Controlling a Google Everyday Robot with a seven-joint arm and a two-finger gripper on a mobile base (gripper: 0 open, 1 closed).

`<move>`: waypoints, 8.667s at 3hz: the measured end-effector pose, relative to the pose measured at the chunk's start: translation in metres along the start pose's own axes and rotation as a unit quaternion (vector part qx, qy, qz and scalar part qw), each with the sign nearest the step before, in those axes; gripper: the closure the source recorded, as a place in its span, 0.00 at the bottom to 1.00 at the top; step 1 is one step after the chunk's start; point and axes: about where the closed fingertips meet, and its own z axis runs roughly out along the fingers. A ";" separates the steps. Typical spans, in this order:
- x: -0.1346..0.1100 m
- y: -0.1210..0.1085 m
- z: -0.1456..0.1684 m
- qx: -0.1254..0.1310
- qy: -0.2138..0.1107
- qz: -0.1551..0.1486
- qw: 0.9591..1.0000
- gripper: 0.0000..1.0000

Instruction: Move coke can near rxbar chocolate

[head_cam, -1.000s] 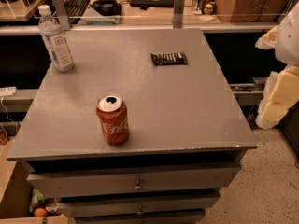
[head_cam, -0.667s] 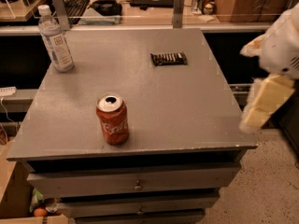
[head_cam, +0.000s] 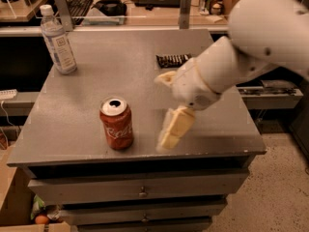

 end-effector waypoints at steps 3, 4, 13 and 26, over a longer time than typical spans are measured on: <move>-0.086 0.015 0.093 -0.105 -0.170 -0.030 0.979 0.00; -0.092 0.019 0.093 -0.122 -0.188 -0.019 0.974 0.18; 0.071 -0.148 -0.128 0.164 -0.222 0.068 0.959 1.00; 0.096 -0.104 -0.229 0.245 -0.147 0.092 0.954 0.00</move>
Offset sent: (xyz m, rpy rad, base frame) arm -0.0092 0.1419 -0.0293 0.3805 0.1460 0.2576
